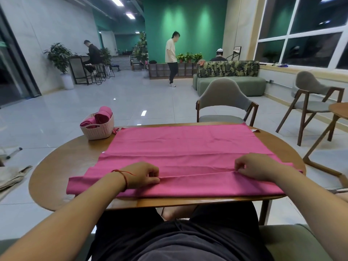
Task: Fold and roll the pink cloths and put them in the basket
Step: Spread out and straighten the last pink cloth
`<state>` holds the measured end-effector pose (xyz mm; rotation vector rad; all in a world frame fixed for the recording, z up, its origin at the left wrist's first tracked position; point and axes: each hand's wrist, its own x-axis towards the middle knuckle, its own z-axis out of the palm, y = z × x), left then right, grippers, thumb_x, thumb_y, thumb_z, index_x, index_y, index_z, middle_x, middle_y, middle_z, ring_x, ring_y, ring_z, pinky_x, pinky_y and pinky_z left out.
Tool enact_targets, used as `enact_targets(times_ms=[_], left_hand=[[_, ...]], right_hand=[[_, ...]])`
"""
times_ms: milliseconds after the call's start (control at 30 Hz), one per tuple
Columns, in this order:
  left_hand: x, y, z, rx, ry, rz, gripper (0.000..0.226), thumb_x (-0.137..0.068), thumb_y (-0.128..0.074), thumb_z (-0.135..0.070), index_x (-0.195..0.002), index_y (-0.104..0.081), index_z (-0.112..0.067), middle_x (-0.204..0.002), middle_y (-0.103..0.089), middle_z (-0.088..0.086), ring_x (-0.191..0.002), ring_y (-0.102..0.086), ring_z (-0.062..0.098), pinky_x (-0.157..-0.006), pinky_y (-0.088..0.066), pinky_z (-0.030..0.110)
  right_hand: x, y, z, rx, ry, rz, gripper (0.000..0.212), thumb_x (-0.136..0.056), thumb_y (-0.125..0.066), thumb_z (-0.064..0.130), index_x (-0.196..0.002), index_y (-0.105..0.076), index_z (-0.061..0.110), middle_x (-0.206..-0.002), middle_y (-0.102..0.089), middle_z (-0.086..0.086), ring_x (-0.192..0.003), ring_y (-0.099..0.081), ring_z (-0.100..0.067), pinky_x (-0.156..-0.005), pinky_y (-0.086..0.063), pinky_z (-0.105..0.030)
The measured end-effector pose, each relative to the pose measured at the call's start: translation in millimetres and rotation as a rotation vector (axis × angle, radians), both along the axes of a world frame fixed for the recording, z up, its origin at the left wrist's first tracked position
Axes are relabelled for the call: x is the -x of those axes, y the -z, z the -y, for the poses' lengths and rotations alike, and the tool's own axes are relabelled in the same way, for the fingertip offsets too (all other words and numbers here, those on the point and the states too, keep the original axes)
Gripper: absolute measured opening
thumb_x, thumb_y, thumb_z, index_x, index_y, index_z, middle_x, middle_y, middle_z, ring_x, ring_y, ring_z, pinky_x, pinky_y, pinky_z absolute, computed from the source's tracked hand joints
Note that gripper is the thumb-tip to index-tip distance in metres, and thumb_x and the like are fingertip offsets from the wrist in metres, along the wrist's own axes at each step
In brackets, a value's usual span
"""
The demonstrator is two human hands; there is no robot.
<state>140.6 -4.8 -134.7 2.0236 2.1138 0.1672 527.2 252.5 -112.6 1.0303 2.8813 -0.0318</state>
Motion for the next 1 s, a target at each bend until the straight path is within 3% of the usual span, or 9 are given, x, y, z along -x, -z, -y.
enact_targets(times_ms=[133,233,333,533,633,733,833,933,1000], left_hand=[[3.0,1.1,1.8,-0.066,-0.006,-0.022,0.020,-0.097,-0.063,-0.052,-0.089,-0.064,-0.034,-0.086,-0.067,-0.014,-0.077,-0.060,0.008,-0.073,-0.049,0.028],[-0.4,1.2,-0.3,-0.108,0.008,-0.004,0.020,-0.096,-0.065,-0.053,-0.093,-0.066,-0.033,-0.084,-0.066,-0.016,-0.075,-0.058,0.001,-0.070,-0.046,0.022],[-6.0,1.8,-1.7,-0.119,0.014,0.032,0.021,-0.092,-0.072,-0.053,-0.091,-0.065,-0.034,-0.080,-0.064,-0.019,-0.073,-0.056,-0.007,-0.066,-0.040,0.011],[-4.6,-6.1,3.2,-0.193,0.045,0.050,0.020,-0.095,-0.068,-0.051,-0.080,-0.059,-0.041,-0.075,-0.061,-0.022,-0.070,-0.055,-0.004,-0.065,-0.041,0.019],[-3.7,-22.9,10.3,-0.261,0.089,0.023,0.015,-0.100,-0.062,-0.052,-0.087,-0.060,-0.044,-0.078,-0.061,-0.023,-0.073,-0.057,0.002,-0.068,-0.046,0.026],[-2.4,-36.5,16.3,-0.399,0.099,-0.040,0.030,-0.101,-0.048,-0.062,-0.094,-0.061,-0.036,-0.083,-0.064,-0.015,-0.074,-0.058,0.008,-0.067,-0.050,0.033],[1.3,-45.4,17.1,-0.577,0.101,-0.126,0.045,-0.103,-0.034,-0.068,-0.099,-0.057,-0.030,-0.083,-0.066,-0.008,-0.070,-0.061,0.017,-0.062,-0.052,0.035],[9.8,-52.9,18.4,-0.779,0.147,-0.241,0.055,-0.099,-0.038,-0.075,-0.095,-0.060,-0.025,-0.072,-0.065,-0.005,-0.058,-0.061,0.018,-0.051,-0.045,0.027],[19.5,-60.2,21.3,-0.831,0.193,-0.373,0.053,-0.091,-0.050,-0.077,-0.089,-0.057,-0.024,-0.064,-0.062,-0.006,-0.051,-0.058,0.015,-0.048,-0.037,0.021]], right_hand=[[-0.6,-9.4,12.9,0.117,-0.059,-0.073,0.022,-0.096,-0.066,0.041,-0.117,-0.066,0.045,-0.115,-0.065,0.029,-0.101,-0.060,0.004,-0.085,-0.050,-0.024],[21.8,-4.5,27.5,0.172,-0.119,-0.090,0.028,-0.096,-0.067,0.043,-0.125,-0.067,0.041,-0.120,-0.065,0.023,-0.105,-0.060,0.001,-0.097,-0.053,-0.031],[46.3,6.0,40.4,0.132,-0.165,-0.101,0.037,-0.096,-0.066,0.055,-0.130,-0.066,0.039,-0.121,-0.064,0.020,-0.105,-0.060,-0.005,-0.094,-0.051,-0.033],[55.7,16.2,40.9,0.128,-0.210,-0.150,0.017,-0.098,-0.066,0.051,-0.102,-0.068,0.035,-0.099,-0.060,0.019,-0.091,-0.057,-0.007,-0.083,-0.049,-0.034],[46.0,0.5,44.0,0.189,-0.211,-0.184,0.011,-0.105,-0.060,0.043,-0.102,-0.064,0.033,-0.100,-0.063,0.019,-0.091,-0.057,-0.002,-0.083,-0.048,-0.032],[37.0,-20.2,50.3,0.216,-0.191,-0.247,0.011,-0.111,-0.049,0.044,-0.103,-0.057,0.042,-0.095,-0.064,0.018,-0.086,-0.058,-0.002,-0.081,-0.048,-0.035],[28.0,-50.3,59.8,0.136,-0.182,-0.373,0.010,-0.111,-0.048,0.046,-0.105,-0.056,0.048,-0.094,-0.066,0.019,-0.088,-0.062,-0.006,-0.082,-0.051,-0.035],[18.0,-93.0,69.8,-0.017,-0.192,-0.419,0.015,-0.108,-0.049,0.054,-0.109,-0.061,0.045,-0.089,-0.061,0.027,-0.083,-0.058,0.002,-0.070,-0.040,-0.013],[13.1,-113.0,62.4,-0.178,-0.263,-0.450,0.037,-0.103,-0.040,0.072,-0.104,-0.062,0.042,-0.082,-0.061,0.023,-0.074,-0.056,0.002,-0.069,-0.045,-0.023]])
